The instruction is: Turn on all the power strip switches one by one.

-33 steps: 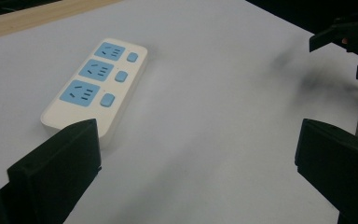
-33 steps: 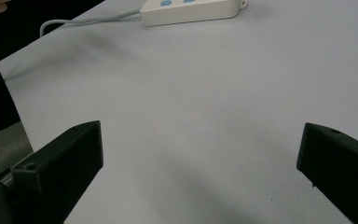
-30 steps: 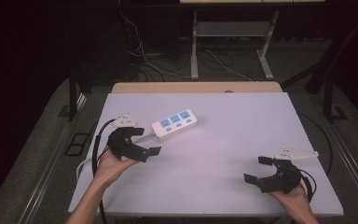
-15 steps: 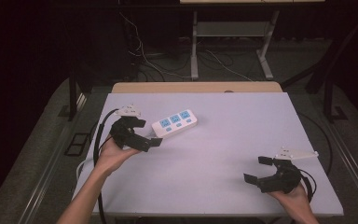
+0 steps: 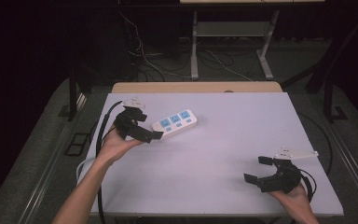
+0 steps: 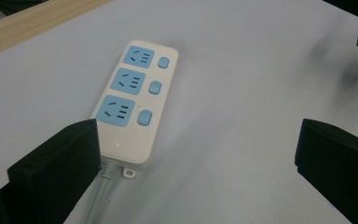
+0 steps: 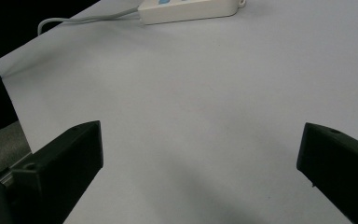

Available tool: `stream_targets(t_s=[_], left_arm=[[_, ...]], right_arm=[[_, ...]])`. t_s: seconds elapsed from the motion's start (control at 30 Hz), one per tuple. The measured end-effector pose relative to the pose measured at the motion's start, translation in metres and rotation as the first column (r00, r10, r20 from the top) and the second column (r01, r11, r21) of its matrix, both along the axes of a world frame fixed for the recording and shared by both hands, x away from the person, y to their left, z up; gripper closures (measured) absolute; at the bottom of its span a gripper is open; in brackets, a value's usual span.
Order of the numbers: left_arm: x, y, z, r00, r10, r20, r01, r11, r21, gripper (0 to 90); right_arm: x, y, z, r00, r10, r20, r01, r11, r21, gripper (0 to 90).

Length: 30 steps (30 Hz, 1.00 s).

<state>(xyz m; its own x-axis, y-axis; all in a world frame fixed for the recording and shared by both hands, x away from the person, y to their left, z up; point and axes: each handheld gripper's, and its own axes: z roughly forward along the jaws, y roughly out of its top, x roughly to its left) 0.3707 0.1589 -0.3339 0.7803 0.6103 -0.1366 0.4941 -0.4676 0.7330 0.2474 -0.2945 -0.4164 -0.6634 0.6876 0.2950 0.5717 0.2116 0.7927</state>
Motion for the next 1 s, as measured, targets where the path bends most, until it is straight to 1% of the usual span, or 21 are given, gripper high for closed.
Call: stream_targets(t_s=[0.03,0.07,0.13,0.17,0.2,0.27,0.3,0.33,0.37,0.4,0.43,0.53,0.7,0.77,0.87,1.0], left_arm=[[0.002,-0.001,0.000,1.0000,0.002,-0.003,-0.002,1.0000,0.003,0.0],[0.007,-0.002,-0.001,1.0000,0.003,-0.009,-0.003,0.9999,0.016,0.0],[0.009,-0.002,-0.001,0.9999,0.004,-0.012,-0.003,0.9998,0.020,0.0],[0.011,-0.003,-0.002,0.9998,0.005,-0.018,-0.004,0.9997,0.022,0.0],[0.016,-0.005,-0.005,0.9995,0.004,-0.030,-0.003,0.9995,0.033,0.0],[0.021,-0.006,-0.008,0.9993,0.006,-0.037,-0.005,0.9990,0.044,0.0],[0.021,-0.006,-0.008,0.9993,0.006,-0.037,-0.005,0.9990,0.044,0.0],[0.026,-0.006,-0.011,0.9991,0.012,-0.042,-0.010,0.9988,0.047,0.1],[0.026,-0.006,-0.011,0.9991,0.012,-0.042,-0.010,0.9988,0.047,0.4],[0.030,-0.006,-0.013,0.9987,0.019,-0.047,-0.016,0.9985,0.053,0.4],[0.030,-0.006,-0.013,0.9987,0.019,-0.047,-0.016,0.9985,0.053,0.5],[0.037,-0.005,-0.016,0.9980,0.033,-0.055,-0.030,0.9981,0.055,1.1],[0.044,-0.007,-0.017,0.9979,0.037,-0.054,-0.034,0.9980,0.054,3.4],[0.046,-0.008,-0.017,0.9980,0.033,-0.054,-0.031,0.9982,0.052,5.0],[0.049,-0.009,-0.017,0.9983,0.030,-0.049,-0.027,0.9983,0.051,10.8],[0.053,-0.012,-0.017,0.9988,0.034,-0.036,-0.031,0.9973,0.066,19.4]], right_arm=[[0.000,0.000,0.000,1.0000,-0.001,-0.001,0.001,1.0000,0.000,0.4],[0.000,0.000,0.000,1.0000,-0.002,0.000,0.002,1.0000,0.002,0.3],[0.000,0.000,0.000,1.0000,-0.001,0.000,0.001,1.0000,0.004,0.4],[0.000,0.000,0.000,1.0000,-0.001,0.000,0.001,1.0000,0.004,0.4],[0.000,0.000,0.000,1.0000,-0.001,0.001,0.001,1.0000,0.004,0.3],[0.000,0.000,0.000,1.0000,0.003,0.002,-0.003,1.0000,0.003,0.4],[0.000,0.000,0.001,1.0000,0.004,0.001,-0.004,1.0000,0.001,0.3],[0.000,0.000,0.001,1.0000,0.005,0.001,-0.005,1.0000,-0.001,0.4],[0.000,0.001,0.000,1.0000,0.007,0.001,-0.007,1.0000,-0.001,0.4],[0.000,0.001,0.000,1.0000,0.007,0.002,-0.007,1.0000,-0.002,0.4],[0.000,0.001,0.000,1.0000,0.008,0.002,-0.008,1.0000,-0.002,0.4],[0.001,0.000,0.000,1.0000,0.005,0.000,-0.005,1.0000,-0.001,0.4],[0.001,0.000,0.000,1.0000,0.005,-0.001,-0.005,1.0000,-0.002,0.4],[0.001,0.000,0.000,1.0000,0.006,-0.003,-0.006,1.0000,-0.005,0.4],[0.001,0.000,0.000,1.0000,0.003,-0.002,-0.003,1.0000,-0.004,0.4],[0.001,0.000,0.000,1.0000,0.003,-0.004,-0.003,1.0000,-0.003,0.4]])
